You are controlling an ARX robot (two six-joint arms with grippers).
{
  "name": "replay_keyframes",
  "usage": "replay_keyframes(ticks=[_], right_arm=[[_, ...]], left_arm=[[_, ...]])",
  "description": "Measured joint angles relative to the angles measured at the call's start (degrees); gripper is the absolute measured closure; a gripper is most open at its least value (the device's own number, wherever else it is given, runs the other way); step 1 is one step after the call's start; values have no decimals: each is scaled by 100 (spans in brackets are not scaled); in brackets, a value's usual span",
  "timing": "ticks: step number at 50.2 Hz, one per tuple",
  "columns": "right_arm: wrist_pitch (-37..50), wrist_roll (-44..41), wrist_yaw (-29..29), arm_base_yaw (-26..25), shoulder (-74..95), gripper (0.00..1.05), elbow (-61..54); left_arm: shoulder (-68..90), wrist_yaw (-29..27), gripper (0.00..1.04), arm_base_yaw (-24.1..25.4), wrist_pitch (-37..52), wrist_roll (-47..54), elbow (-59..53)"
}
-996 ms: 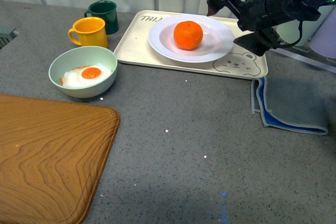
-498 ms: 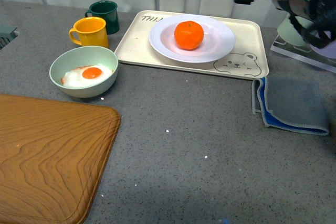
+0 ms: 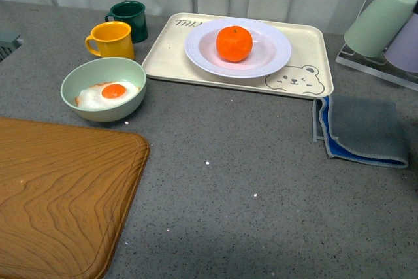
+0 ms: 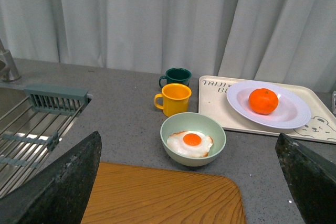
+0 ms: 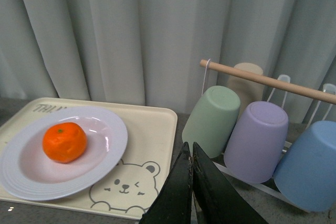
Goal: Place orange and plate with both arms
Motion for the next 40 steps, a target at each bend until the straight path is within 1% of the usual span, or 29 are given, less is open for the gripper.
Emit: replay_keyframes(ticks=[10,18,19,21,22,26,40], right_arm=[[-39,-7,-157,-190,-1032,104,-874],[-297,-7,-299,-326,-1880,104,-1504],[-352,-7,-330,-345,-2009,104,-1576],[-459,-11,-621,-516,-2229,104,-1696],[-507,-9,-654,-564,-2319,104,-1742],[-730,-9,-654,-691,-2723,104,-1934],[-1812,-9,-682,-704,-4277,104,-2393]], left_arm=[[0,0,7,0,0,-2,0],[0,0,7,0,0,0,0],[0,0,7,0,0,0,0],[0,0,7,0,0,0,0],[0,0,7,0,0,0,0],[0,0,7,0,0,0,0],[0,0,7,0,0,0,0]])
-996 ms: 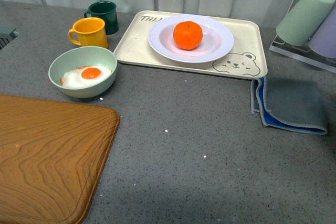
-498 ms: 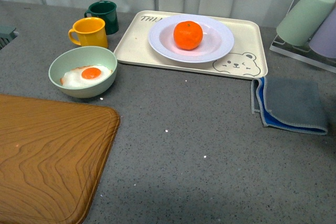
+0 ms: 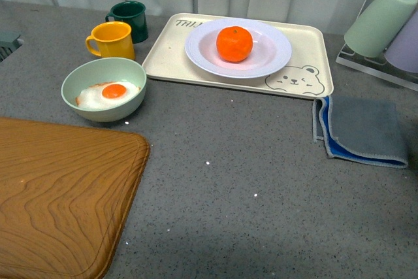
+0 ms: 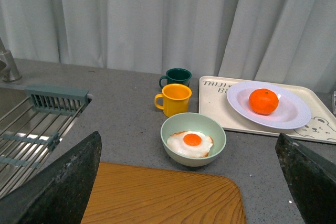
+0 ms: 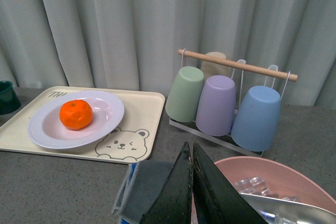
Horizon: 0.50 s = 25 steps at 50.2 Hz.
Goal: Place orange and plate with both arms
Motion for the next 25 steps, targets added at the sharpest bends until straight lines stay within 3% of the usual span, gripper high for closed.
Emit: replay_keyframes(ticks=[25], right_arm=[[-2319,0,-4,0,-2645,104,-221]], left_arm=[[0,0,7,0,0,0,0]])
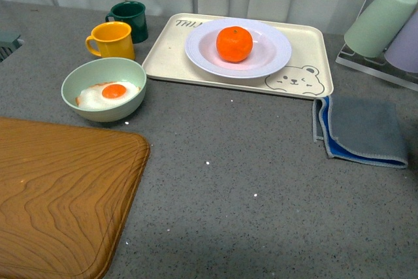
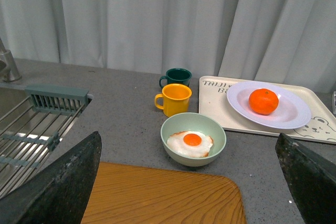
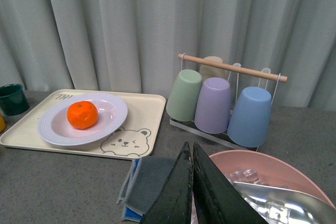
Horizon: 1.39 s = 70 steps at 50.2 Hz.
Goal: Place orange and plate with both arms
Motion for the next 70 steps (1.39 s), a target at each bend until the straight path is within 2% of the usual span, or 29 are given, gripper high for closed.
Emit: replay_keyframes(ticks=[22,44,50,67,70], right_arm=[[-1062,0,2,0,-1097,104,0],[-1635,0,0,0,-1672,104,0],[-2577,0,-4,0,-2430,104,2],[-2629,-2,-9,0,-2625,103,2],[-2632,-4,-9,0,-2629,96,2]], left_arm=[[0,0,7,0,0,0,0],[0,0,7,0,0,0,0],[0,-4,7,0,0,0,0],[-2,0,7,0,0,0,0],[-2,0,7,0,0,0,0]])
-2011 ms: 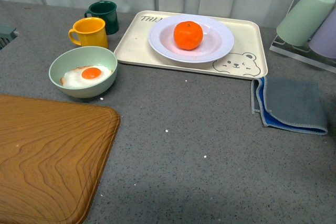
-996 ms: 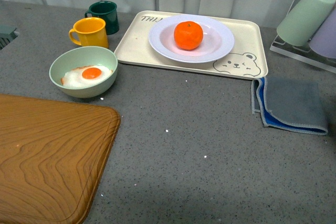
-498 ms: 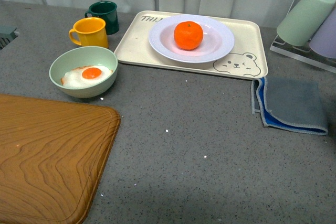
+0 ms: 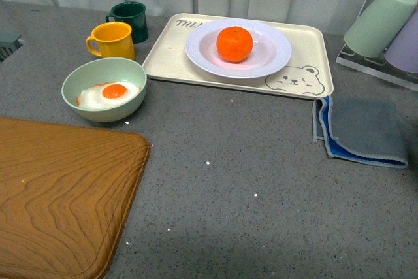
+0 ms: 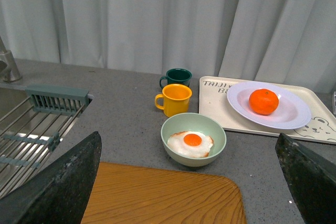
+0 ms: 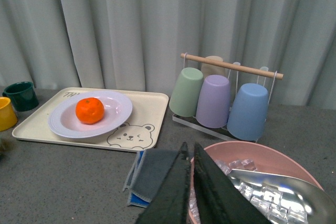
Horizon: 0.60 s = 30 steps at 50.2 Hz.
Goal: Place orange and plate with both arms
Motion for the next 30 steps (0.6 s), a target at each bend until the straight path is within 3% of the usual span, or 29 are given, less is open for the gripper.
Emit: replay_keyframes(ticks=[22,26,30], right_arm=[[0,2,0,0,0,28,0],[0,2,2,0,0,9,0],[0,4,2,0,0,10,0]], left_arm=[[0,0,7,0,0,0,0],[0,0,7,0,0,0,0],[0,0,7,0,0,0,0]])
